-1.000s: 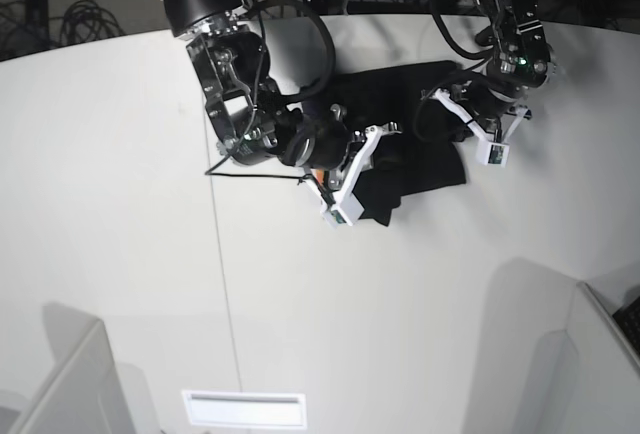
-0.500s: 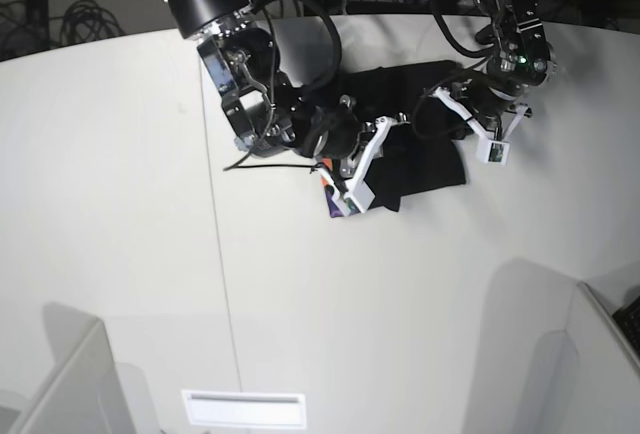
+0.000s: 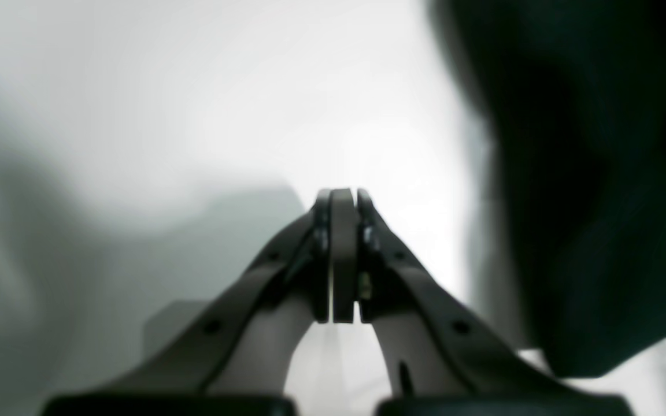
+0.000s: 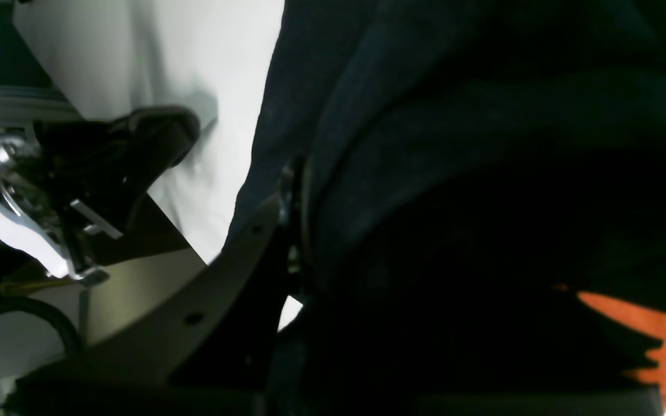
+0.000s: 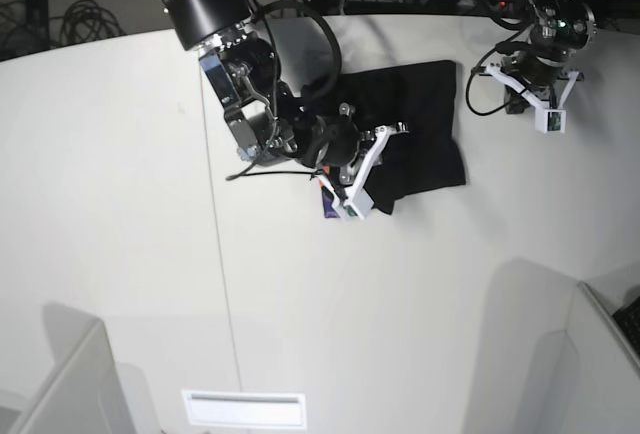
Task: Fold the T-shirt properly
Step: 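Fold the held end over toward the left gripper and release, then lift the right gripper away from the folded bundle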
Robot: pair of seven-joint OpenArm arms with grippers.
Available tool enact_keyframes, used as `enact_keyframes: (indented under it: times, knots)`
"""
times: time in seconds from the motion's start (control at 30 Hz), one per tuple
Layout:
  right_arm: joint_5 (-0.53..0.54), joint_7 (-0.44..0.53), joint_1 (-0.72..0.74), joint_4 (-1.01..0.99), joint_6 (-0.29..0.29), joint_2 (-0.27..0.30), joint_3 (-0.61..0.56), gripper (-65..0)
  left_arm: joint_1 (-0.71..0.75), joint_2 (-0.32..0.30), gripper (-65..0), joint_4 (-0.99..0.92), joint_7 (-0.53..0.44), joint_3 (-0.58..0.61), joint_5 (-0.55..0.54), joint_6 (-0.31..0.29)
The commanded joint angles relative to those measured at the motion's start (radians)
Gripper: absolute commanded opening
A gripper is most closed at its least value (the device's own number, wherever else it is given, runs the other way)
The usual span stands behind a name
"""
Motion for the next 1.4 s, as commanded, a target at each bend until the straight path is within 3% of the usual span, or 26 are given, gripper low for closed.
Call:
enact_keyframes:
  times: [0.0,0.03,0.1,0.17,0.2,0.37,0.47,0.87,1.2,1.37]
  knots:
    - [0.016,0.014,0.016,0.011,0.006,-0.012,0.002,-65.0,0.008,-0.014,-65.0,0.023,-0.019,-0.018,-0.013,-0.001]
    - [0.016,0.014,0.016,0.009,0.006,-0.012,0.003,-60.8,0.009,-0.018,-65.0,0.025,-0.019,-0.032,-0.015,-0.001]
    - [0.016,0.014,0.016,0.011,0.006,-0.012,0.003,-46.4,0.018,-0.020,-65.0,0.022,-0.019,-0.064,-0.015,-0.004]
    - [0.016,0.014,0.015,0.017,0.006,-0.014,0.003,-35.1,0.025,-0.020,-65.0,0.022,-0.019,-0.104,-0.015,-0.049]
    - [0.016,0.014,0.015,0.017,0.004,-0.020,0.002,-32.9,0.028,-0.020,-65.0,0.022,-0.018,-0.127,-0.015,-0.078]
    - [0.016,0.012,0.016,0.017,0.004,-0.026,-0.001,-33.5,0.022,-0.017,-65.0,0.020,0.061,-0.237,-0.015,-0.154]
    - [0.016,0.009,0.028,0.017,-0.035,-0.032,-0.006,-33.0,0.022,-0.020,-65.0,0.020,0.070,-0.282,-0.015,-0.190]
    - [0.016,0.015,0.120,0.021,-0.161,-0.040,-0.227,-32.9,0.026,-0.020,-65.0,0.020,0.071,-0.322,-0.013,-0.191]
    - [0.019,0.014,0.183,0.047,-0.160,-0.055,-0.409,-32.9,0.022,-0.020,-65.0,0.017,0.071,-0.322,-0.013,-0.191]
    - [0.096,0.006,0.202,0.176,-0.158,-0.047,-0.457,-33.2,0.020,-0.020,-65.0,0.020,0.071,-0.322,-0.013,-0.191]
